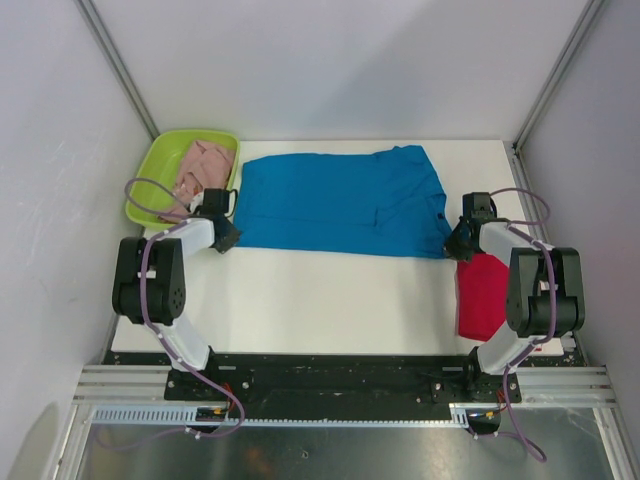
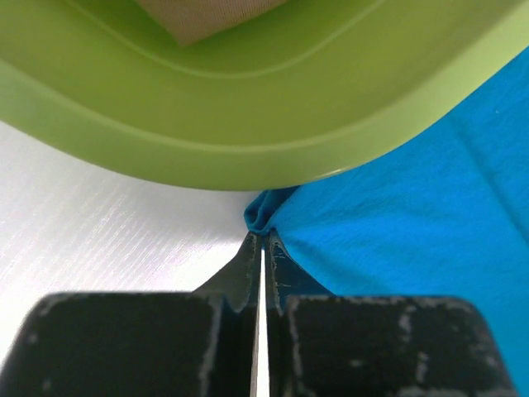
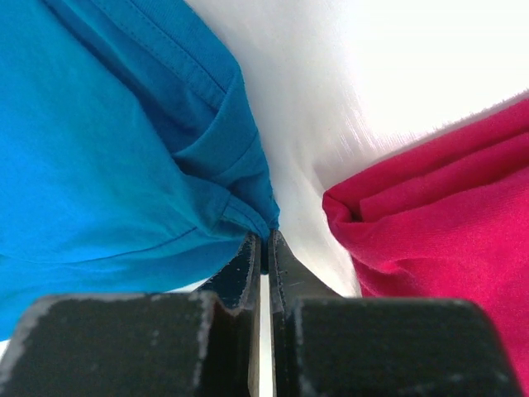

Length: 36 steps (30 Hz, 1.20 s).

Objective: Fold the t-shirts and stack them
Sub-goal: Fold the flattened tshirt in 1/3 of the way

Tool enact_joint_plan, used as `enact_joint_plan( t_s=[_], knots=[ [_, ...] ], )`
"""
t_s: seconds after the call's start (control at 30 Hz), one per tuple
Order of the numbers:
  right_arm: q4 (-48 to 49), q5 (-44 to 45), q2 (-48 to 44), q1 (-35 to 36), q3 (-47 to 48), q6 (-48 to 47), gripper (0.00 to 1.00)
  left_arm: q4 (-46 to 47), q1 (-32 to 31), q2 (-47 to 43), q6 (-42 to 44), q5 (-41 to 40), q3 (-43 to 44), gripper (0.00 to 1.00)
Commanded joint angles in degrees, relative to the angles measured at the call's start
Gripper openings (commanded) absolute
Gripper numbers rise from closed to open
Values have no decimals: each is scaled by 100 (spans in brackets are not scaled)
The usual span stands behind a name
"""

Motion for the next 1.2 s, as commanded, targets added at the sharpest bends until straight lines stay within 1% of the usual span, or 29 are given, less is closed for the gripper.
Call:
enact_joint_plan(
  t_s=[0.0,0.33,0.43,0.53,0.87,1.0,1.17],
  knots=[
    [-229,157,-275,16,210,-105,0,20,-25,-289,8,-368,-9,0],
    [-926,-40,-615,17,194,29,0,-357,-31,-1270,6,-603,-544,0],
    [-1203,-113,-824,19,130,122,0,-469,-34,-1610,-83,-598,-855,0],
    [-1485,-388,-1082,17,0,266,0,-603,-35,-2013,-159,-633,-1235,0],
    [-2271,-722,-2501,18,-869,915,0,-1290,-44,-3449,-625,-784,-2258,0],
    [-2547,-757,-3014,12,-1177,1081,0,-1500,-46,-3869,-816,-798,-2563,0],
    [-2836,-696,-3508,-106,-1356,1066,0,-1609,-47,-4141,-900,-820,-2793,0]
  ],
)
